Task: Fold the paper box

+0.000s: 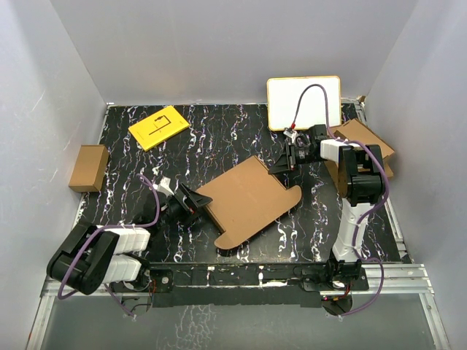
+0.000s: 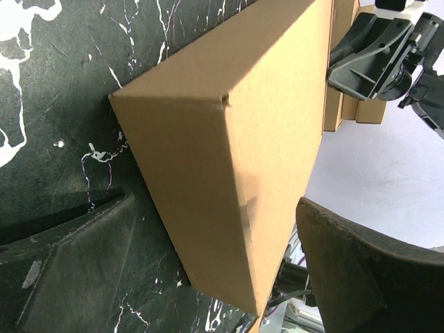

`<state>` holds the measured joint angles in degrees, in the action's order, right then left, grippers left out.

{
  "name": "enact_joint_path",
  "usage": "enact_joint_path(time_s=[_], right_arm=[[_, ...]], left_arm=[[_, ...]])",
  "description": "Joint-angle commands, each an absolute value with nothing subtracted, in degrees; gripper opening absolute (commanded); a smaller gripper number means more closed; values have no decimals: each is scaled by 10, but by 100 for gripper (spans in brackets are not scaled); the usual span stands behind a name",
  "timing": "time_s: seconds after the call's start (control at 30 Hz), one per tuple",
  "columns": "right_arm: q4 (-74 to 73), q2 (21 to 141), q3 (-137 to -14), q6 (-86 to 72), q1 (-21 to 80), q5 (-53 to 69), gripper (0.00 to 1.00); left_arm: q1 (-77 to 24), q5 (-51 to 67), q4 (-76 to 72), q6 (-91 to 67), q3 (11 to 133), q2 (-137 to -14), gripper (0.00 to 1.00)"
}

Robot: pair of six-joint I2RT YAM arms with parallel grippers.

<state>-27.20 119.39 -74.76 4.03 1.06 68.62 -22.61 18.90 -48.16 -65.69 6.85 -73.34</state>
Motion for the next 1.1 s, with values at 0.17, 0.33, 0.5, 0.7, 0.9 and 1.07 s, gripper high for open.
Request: enact_joint_path(time_s=[0.17, 0.33, 0.5, 0.7, 0.9, 1.07], right_arm=[[-176, 1181, -695, -18, -18, 646, 14], [-165, 1183, -690, -27, -18, 636, 13], [-165, 1185, -688, -28, -18, 637, 13], [-165, 1187, -687, -28, -17, 639, 13], [-165, 1187, -686, -26, -17, 640, 13], [-169, 1180, -688, -21, -16, 642, 15]], left_arm=[[-226, 181, -489, -681, 64, -747, 97], [-250, 142, -507, -710, 53, -757, 97], [-276, 114, -562, -724, 57, -781, 97], [-295, 90, -608, -736, 73, -823, 97], [-315, 61, -684, -779, 73, -868, 89], [-328, 53, -716, -794, 83, -886, 79]])
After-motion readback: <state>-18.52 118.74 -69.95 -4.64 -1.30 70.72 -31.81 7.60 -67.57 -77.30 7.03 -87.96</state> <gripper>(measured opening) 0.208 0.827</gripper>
